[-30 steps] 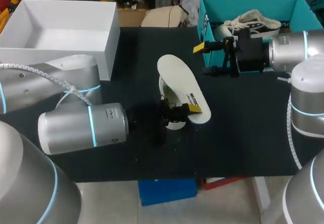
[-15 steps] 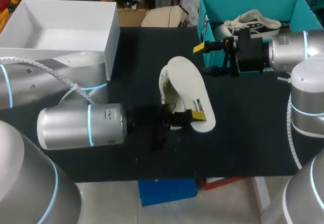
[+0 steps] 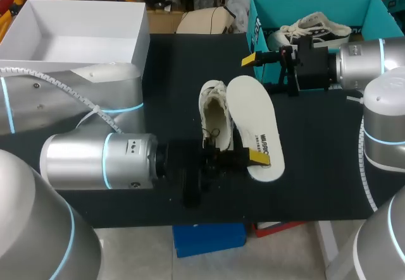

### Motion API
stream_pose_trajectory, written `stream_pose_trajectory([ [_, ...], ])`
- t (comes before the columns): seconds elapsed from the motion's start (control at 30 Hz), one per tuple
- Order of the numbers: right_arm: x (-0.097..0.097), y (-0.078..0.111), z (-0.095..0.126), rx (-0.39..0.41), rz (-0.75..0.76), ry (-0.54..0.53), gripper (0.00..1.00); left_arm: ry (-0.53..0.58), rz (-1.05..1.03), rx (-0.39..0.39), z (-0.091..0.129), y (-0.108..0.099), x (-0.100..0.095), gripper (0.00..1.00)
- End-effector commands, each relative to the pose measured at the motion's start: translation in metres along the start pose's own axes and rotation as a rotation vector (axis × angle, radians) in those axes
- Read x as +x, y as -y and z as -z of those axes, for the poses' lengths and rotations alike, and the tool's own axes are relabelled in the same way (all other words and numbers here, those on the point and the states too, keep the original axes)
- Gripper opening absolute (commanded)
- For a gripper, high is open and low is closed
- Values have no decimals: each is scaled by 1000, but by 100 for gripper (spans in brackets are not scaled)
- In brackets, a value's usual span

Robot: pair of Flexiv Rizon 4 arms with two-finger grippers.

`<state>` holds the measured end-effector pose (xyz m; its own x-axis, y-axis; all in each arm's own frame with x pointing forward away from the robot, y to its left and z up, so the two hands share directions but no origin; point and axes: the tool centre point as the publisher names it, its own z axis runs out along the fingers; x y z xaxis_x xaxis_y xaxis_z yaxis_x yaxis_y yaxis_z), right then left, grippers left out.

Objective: Take the shoe out of the shoebox, open the shoe tongue, remove and reinsert the insole, then place the shoe into the shoebox

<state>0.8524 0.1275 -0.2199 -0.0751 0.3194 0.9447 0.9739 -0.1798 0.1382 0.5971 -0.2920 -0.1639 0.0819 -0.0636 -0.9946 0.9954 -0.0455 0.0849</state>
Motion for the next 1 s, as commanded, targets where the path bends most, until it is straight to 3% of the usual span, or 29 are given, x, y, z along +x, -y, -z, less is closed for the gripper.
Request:
stream_pose_trajectory([
  [0.03, -1, 1, -1, -4, 0, -2, 100, -165, 15, -6, -8, 12, -27, 0],
  [0.27, -1, 1, -1, -4, 0, -2, 100, -196, 77, -30, -18, 17, -65, 0],
  [0.63, -1, 1, -1, -4, 0, -2, 100, -21, 169, -76, -25, 5, -116, 0],
  [0.7, -1, 1, -1, -4, 0, -2, 100, 28, 222, -64, -25, 3, -121, 0],
  [0.87, -1, 1, -1, -4, 0, -2, 100, 67, 374, -164, -23, -11, -120, 0],
  [1.0, -1, 1, -1, -4, 0, -2, 100, 0, 301, -209, -27, -12, -127, 0],
])
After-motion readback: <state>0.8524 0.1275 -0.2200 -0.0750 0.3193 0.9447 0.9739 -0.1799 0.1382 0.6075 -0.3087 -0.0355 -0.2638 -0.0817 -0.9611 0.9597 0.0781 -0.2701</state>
